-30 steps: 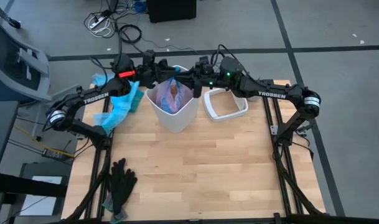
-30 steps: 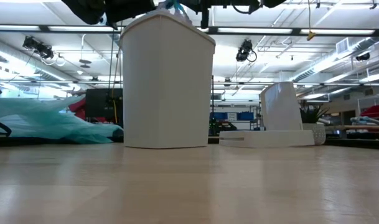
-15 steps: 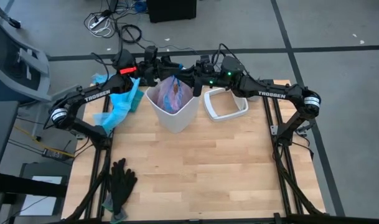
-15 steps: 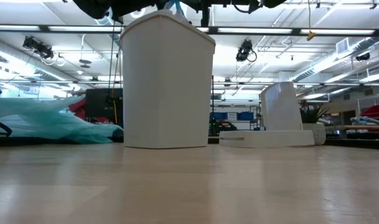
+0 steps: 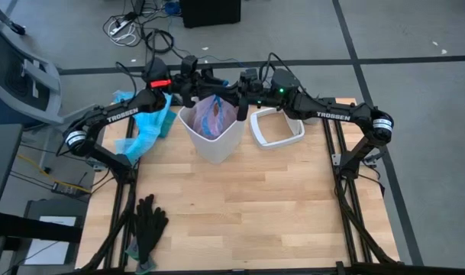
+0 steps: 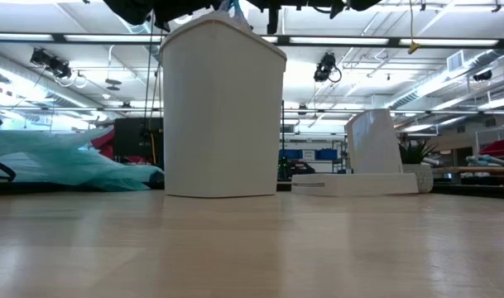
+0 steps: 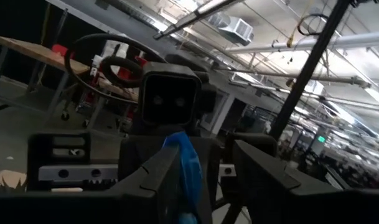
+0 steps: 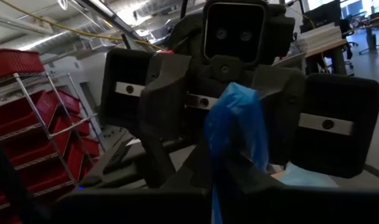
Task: Place trash/remove bag and relplace
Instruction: Remove the pink trash bag from the trash bin
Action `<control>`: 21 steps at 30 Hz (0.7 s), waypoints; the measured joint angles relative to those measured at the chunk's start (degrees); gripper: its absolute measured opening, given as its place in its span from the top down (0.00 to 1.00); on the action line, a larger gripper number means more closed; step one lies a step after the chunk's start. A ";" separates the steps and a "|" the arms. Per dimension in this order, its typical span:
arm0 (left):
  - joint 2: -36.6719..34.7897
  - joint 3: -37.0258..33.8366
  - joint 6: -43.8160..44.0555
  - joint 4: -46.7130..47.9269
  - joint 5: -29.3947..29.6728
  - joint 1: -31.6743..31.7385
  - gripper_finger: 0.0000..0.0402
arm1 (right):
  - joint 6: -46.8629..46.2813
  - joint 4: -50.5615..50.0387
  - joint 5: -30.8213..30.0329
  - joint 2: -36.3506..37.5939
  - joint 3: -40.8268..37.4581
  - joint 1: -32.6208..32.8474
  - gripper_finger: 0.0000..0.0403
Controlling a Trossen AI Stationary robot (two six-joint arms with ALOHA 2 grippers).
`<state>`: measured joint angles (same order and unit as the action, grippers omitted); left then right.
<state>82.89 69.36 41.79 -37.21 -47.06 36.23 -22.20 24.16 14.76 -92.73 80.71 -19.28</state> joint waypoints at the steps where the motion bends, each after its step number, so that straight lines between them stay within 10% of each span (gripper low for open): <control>1: 0.00 0.00 -0.08 -0.01 -0.79 0.14 0.61 | 0.00 -0.02 0.00 0.00 0.00 0.02 1.00; 21: -0.01 0.00 5.61 -0.14 -15.70 8.34 0.62 | -0.71 0.12 1.68 -0.07 0.00 0.03 1.00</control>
<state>82.88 69.36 47.40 -37.35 -62.76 44.57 -22.91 24.29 16.45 -92.79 80.71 -19.26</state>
